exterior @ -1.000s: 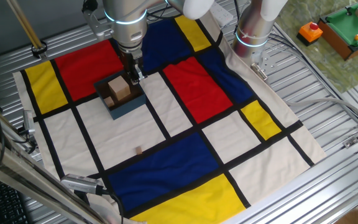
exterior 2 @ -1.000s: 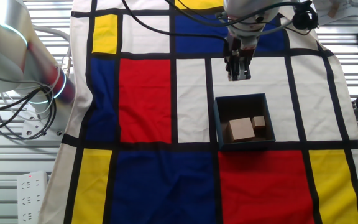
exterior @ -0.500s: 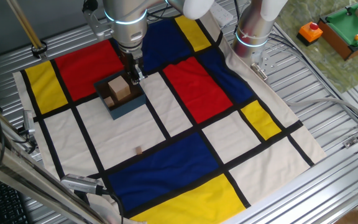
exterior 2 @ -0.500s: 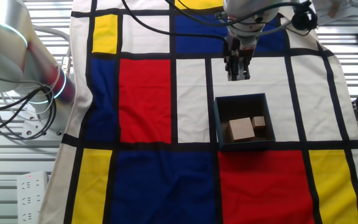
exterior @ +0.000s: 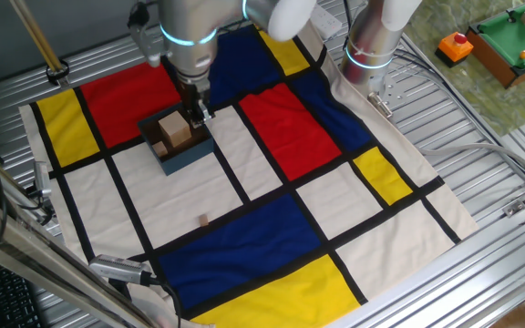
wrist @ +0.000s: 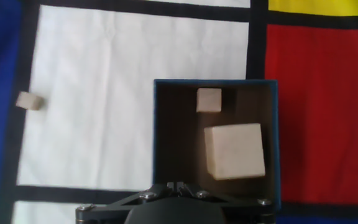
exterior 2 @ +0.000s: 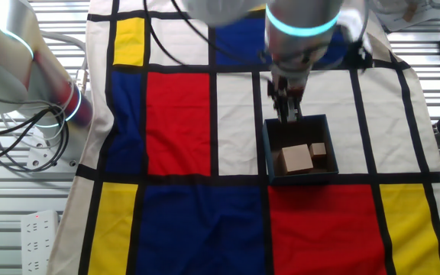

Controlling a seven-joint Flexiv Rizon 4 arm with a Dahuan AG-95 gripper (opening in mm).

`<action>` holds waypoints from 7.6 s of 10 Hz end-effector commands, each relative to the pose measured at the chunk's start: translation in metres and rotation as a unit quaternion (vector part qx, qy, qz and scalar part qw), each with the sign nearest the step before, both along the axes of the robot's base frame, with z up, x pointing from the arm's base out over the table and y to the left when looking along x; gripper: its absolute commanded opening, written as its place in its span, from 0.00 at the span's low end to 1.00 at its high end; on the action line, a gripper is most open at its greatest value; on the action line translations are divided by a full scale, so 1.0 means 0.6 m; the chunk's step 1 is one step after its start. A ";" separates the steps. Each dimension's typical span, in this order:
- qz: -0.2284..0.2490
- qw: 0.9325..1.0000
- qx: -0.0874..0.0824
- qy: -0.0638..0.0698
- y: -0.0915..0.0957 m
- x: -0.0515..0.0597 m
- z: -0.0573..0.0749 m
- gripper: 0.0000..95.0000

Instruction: Take everything out of the gift box

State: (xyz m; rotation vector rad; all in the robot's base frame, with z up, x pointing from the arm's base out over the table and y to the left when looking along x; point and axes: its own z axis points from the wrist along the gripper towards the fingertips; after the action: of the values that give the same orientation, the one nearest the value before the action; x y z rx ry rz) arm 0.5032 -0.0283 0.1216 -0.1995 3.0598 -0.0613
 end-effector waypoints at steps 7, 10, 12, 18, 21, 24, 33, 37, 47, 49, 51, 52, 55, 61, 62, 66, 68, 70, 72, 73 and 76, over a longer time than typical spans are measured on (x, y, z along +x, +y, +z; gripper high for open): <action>0.025 1.000 0.004 0.016 -0.053 0.028 -0.001 0.00; 0.032 0.999 0.004 0.015 -0.074 0.033 -0.015 0.00; 0.039 0.999 0.005 0.015 -0.090 0.035 -0.024 0.00; 0.040 0.999 0.005 0.015 -0.096 0.060 -0.043 0.00; 0.040 0.999 0.006 0.015 -0.100 0.061 -0.049 0.00; 0.039 0.999 0.008 0.016 -0.106 0.059 -0.051 0.00; 0.049 0.999 0.006 0.014 -0.109 0.059 -0.061 0.60; 0.050 0.999 0.007 0.011 -0.109 0.058 -0.061 0.60; 0.052 0.999 0.008 0.003 -0.109 0.057 -0.075 0.80; 0.050 0.999 0.008 0.004 -0.109 0.057 -0.068 0.60; 0.048 0.999 0.008 0.004 -0.106 0.058 -0.070 0.60; 0.047 0.999 0.008 0.004 -0.105 0.058 -0.072 0.60; 0.050 0.999 0.008 0.002 -0.103 0.059 -0.075 0.60; 0.050 0.999 0.008 -0.001 -0.103 0.059 -0.085 0.60; 0.050 0.999 0.008 -0.001 -0.103 0.059 -0.088 0.60; 0.051 0.999 0.009 -0.004 -0.104 0.059 -0.092 0.60; 0.052 0.999 0.010 -0.005 -0.104 0.059 -0.094 0.60; 0.053 0.999 0.010 -0.005 -0.105 0.058 -0.095 0.60; 0.053 0.999 0.011 -0.005 -0.106 0.058 -0.097 0.60; 0.053 0.999 0.011 -0.006 -0.106 0.058 -0.098 0.60; 0.052 0.999 0.011 -0.007 -0.107 0.058 -0.099 0.60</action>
State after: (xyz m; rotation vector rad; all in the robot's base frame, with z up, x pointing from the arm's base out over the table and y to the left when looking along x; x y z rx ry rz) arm 0.5379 -0.0926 0.0622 -0.3552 3.0291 -0.0223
